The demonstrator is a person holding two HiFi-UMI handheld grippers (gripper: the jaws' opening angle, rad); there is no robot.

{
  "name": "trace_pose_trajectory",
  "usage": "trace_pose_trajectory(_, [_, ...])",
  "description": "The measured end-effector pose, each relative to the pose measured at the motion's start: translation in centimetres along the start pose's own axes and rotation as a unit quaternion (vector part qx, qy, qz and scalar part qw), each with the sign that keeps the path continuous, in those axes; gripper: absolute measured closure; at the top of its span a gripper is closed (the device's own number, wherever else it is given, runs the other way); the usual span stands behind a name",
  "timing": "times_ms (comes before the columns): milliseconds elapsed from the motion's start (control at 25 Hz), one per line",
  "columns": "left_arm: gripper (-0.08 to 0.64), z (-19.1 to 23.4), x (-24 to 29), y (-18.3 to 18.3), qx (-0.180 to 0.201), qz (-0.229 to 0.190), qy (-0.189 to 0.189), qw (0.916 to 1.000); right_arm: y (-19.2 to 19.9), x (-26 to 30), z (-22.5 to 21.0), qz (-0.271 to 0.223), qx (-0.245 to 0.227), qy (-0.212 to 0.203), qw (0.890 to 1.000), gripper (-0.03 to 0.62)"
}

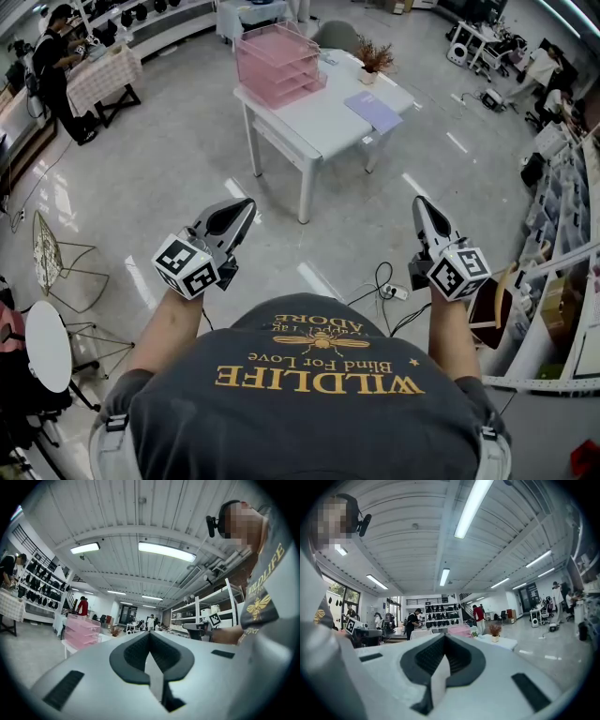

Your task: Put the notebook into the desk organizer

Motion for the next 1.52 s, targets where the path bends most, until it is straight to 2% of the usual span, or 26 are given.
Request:
trace_pose_trajectory(200, [0.559,0.2,0.6,0.2,0.001,0.001,0.001,1.0,0.2,0.5,-0.2,-0.006,0.002,-0.015,1.0,0.594])
trace_pose_trajectory(240, [0.56,0.2,0.7,0.2,0.001,0.002,0.002,1.0,0.2,0.5,-0.2,-0.006,0.0,-0.028,1.0,0.537])
trace_pose_trajectory(280, [0.558,0.1,0.9,0.3,0.001,0.003,0.002,1.0,0.2,0.6,-0.2,-0.003,-0.003,-0.041,0.999,0.402])
trace_pose_trajectory(320, [0.558,0.1,1.0,0.3,0.001,0.003,0.002,1.0,0.2,0.7,-0.2,-0.001,-0.007,-0.051,0.999,0.303])
trace_pose_trajectory(400, [0.558,0.0,1.3,0.1,0.001,0.003,0.001,1.0,0.0,0.9,-0.4,-0.001,-0.017,-0.055,0.998,0.22])
trace_pose_trajectory(480, [0.558,0.0,1.9,-0.2,0.003,0.003,0.0,1.0,-0.4,0.9,-0.9,-0.004,-0.02,-0.051,0.999,0.185])
trace_pose_trajectory(760, [0.558,-3.3,5.6,0.2,0.003,0.01,-0.007,0.9999,-1.1,-1.1,-5.1,-0.008,-0.021,-0.053,0.998,0.173])
trace_pose_trajectory(1160, [0.558,-9.4,12.6,1.2,0.003,0.016,-0.02,0.9997,-0.8,-3.4,-13.2,-0.002,-0.009,-0.08,0.997,0.173])
trace_pose_trajectory(1360, [0.558,-8.9,14.3,1.7,0.006,0.023,-0.025,0.9994,-0.4,-1.6,-15.0,-0.003,-0.004,-0.09,0.996,0.173])
trace_pose_trajectory(1520, [0.558,-6.0,15.5,2.0,0.002,0.022,-0.023,0.9995,-0.1,1.5,-15.4,0.005,-0.003,-0.092,0.996,0.173])
Point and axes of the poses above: the fingertips, and each gripper's own axes: x forward along the fingers, z to its left, y out of its underside, the point moved 9 cm from there along -x, backward along the fingers, and after that the axes turned 5 degrees about y, right-handed, at the moved point
